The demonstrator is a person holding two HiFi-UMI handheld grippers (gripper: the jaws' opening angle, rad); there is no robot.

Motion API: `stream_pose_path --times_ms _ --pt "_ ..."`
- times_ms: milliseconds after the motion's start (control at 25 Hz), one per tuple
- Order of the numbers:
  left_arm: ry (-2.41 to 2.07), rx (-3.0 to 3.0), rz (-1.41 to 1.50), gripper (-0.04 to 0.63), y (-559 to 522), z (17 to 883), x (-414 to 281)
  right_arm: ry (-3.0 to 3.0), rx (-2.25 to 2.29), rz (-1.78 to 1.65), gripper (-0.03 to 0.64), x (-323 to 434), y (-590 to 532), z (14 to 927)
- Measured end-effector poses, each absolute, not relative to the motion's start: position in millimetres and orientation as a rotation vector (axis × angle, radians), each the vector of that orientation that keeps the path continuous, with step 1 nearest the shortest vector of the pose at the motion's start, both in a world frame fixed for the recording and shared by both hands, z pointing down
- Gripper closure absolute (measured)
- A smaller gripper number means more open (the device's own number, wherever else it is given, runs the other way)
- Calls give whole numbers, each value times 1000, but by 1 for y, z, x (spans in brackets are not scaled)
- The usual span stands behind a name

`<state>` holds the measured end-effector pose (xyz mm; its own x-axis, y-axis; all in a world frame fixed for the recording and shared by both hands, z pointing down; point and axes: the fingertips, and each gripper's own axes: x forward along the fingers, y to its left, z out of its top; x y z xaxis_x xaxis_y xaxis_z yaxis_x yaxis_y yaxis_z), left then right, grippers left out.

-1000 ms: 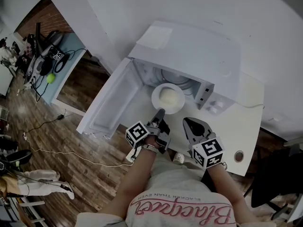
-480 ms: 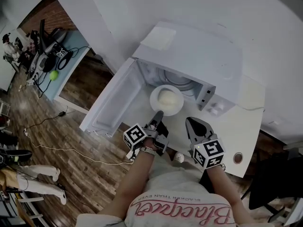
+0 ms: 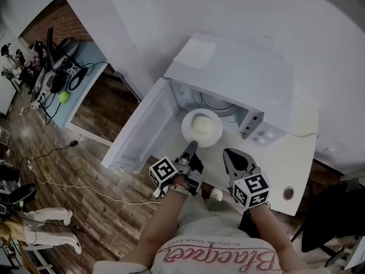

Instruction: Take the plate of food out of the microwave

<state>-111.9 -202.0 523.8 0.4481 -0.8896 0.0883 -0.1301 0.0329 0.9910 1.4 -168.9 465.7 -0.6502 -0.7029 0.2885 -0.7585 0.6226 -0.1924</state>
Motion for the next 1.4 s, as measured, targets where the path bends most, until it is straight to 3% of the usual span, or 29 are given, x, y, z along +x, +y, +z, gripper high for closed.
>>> stream_pose_path --times_ms 1400 --pt "-772 1554 -746 580 -169 419 -108 -2701 1467 342 604 12 -168 376"
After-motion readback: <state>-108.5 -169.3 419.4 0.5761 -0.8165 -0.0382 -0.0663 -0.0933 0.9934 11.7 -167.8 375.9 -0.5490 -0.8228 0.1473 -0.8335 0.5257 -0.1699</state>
